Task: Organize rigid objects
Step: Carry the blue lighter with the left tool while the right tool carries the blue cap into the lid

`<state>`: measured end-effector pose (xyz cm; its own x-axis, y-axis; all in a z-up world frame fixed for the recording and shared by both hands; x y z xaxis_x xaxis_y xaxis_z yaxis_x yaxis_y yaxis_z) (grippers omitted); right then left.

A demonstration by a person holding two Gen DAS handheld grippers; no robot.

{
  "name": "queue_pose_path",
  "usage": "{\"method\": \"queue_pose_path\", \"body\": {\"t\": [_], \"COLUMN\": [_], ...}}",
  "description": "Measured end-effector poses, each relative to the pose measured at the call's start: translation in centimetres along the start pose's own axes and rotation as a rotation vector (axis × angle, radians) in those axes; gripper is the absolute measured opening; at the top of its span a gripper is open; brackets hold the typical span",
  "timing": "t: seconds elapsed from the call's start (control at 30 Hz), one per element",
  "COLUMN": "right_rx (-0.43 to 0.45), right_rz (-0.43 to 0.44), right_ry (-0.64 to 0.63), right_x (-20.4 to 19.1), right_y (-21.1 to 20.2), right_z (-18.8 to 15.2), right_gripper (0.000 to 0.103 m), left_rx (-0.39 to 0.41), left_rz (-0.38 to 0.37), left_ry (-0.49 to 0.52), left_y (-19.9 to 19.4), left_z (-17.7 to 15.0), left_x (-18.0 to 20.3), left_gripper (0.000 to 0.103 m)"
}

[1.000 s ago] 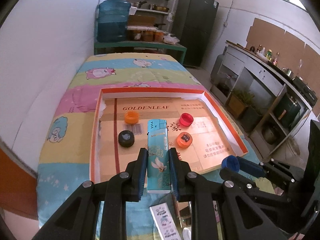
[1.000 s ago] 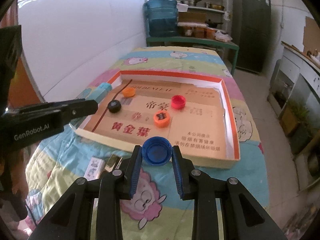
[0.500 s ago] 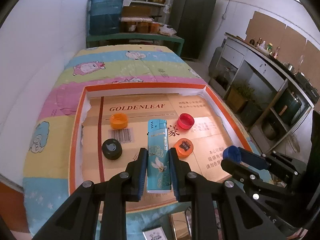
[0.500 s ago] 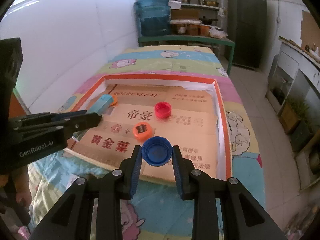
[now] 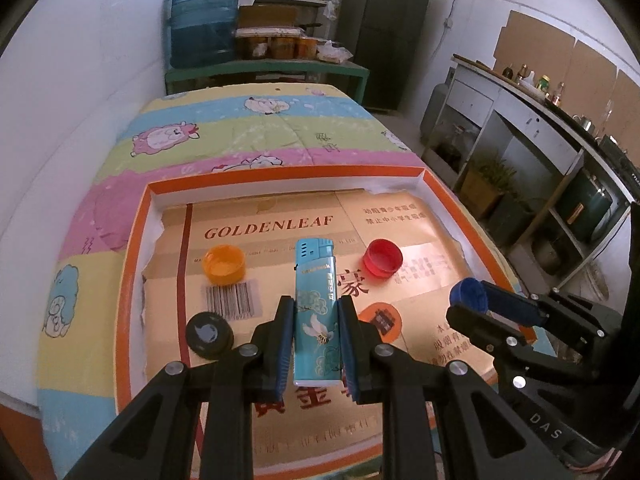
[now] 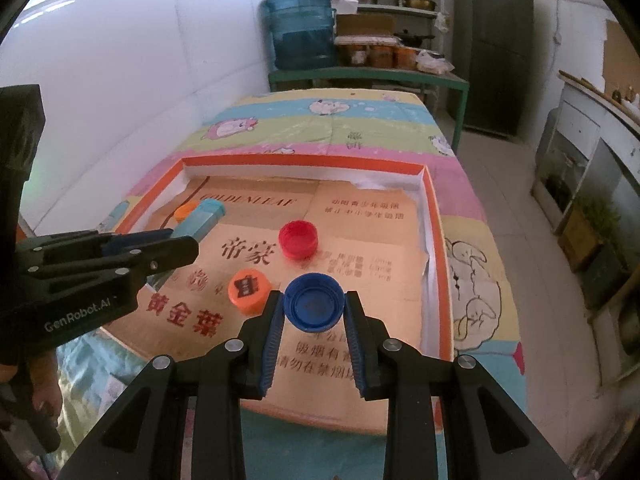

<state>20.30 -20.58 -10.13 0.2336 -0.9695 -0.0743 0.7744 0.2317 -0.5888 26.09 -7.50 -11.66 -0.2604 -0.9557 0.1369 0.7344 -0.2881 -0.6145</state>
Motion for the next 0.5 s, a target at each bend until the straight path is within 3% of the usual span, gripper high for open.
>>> {"method": "queue_pose_path", "body": {"t": [0.5], "right_rx": [-0.037], "right_rz": [0.000], "right_ry": [0.035], "right_x": [1.4], "right_y": [2.7], "right_z": [-0.6], "right_gripper": [0.031], "left_rx": [-0.034], "left_rz": [0.012], "left_ry": [-0.005], "left_y": [2.7], "left_z": [0.0], "left_x": [-0.3], "left_gripper": [0.022]}}
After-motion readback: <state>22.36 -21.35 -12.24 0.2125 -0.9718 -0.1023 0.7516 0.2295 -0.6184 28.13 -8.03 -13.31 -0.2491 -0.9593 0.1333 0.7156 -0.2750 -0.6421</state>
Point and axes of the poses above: each gripper's, at about its wrist camera, not at the fingertips, and y roughly the way its jaws point, x to its right, z to its top, the point moved 6 cm from there along y, roughly the way its jaws point, and after that the axes turned 12 degrees about x, right-handed, at the moved point
